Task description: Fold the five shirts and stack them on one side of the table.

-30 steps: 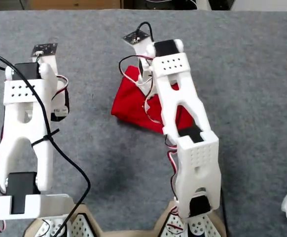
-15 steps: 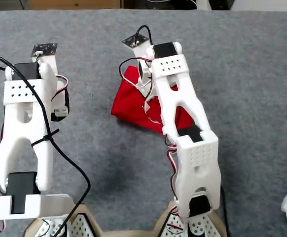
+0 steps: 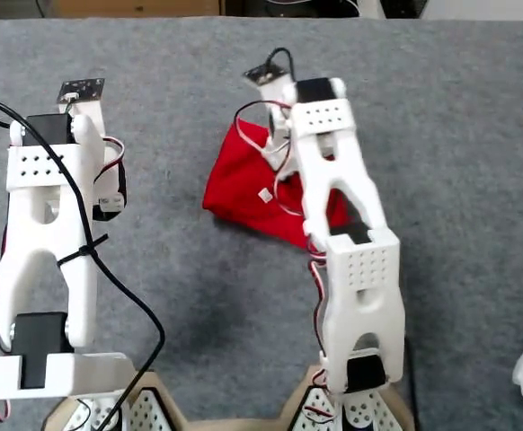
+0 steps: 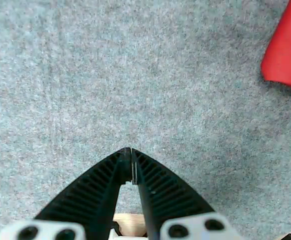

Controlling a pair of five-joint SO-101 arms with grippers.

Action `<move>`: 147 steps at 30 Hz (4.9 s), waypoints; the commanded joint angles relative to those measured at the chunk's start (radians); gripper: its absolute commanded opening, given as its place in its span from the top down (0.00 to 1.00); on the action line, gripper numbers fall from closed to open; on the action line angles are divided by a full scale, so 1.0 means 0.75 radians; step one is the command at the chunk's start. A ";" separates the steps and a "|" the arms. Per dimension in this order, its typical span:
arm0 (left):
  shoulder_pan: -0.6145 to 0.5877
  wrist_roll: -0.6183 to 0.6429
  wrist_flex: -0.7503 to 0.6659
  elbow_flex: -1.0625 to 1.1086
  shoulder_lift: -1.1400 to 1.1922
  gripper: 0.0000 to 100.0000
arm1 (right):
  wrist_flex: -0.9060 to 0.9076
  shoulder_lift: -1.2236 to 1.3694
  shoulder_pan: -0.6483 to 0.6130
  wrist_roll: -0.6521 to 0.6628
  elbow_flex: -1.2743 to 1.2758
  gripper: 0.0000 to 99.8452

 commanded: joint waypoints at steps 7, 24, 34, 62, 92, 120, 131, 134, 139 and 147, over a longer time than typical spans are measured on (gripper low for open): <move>-0.002 0.010 -0.008 -0.002 -0.058 0.98 | -0.020 -0.007 0.152 0.053 -0.134 0.99; 0.000 0.008 -0.008 -0.002 -0.054 0.98 | -0.209 0.028 0.316 0.311 -0.306 0.99; 0.000 0.008 -0.008 -0.002 -0.054 0.98 | -0.166 0.109 0.433 0.366 -0.427 0.91; 0.331 0.180 -0.714 0.016 0.138 0.98 | 0.196 -0.199 0.285 0.200 -0.157 1.00; 0.554 0.176 -0.651 -1.808 1.701 0.98 | -0.724 -0.695 0.320 0.162 1.394 1.00; 0.468 0.084 -0.276 -2.273 1.754 0.98 | -0.696 -0.983 0.400 0.323 1.427 1.00; 0.559 0.108 0.123 -2.201 1.427 0.98 | -0.622 -0.870 0.308 0.313 0.903 1.00; 0.567 0.213 0.123 -2.099 1.425 0.98 | -0.505 -0.611 0.287 0.311 0.570 1.00; 0.571 0.293 0.123 -1.989 1.423 0.98 | -0.295 -0.199 0.267 0.278 -0.017 1.00; 0.634 0.293 0.123 -1.692 1.284 0.98 | 0.070 0.285 0.236 0.241 -0.828 1.00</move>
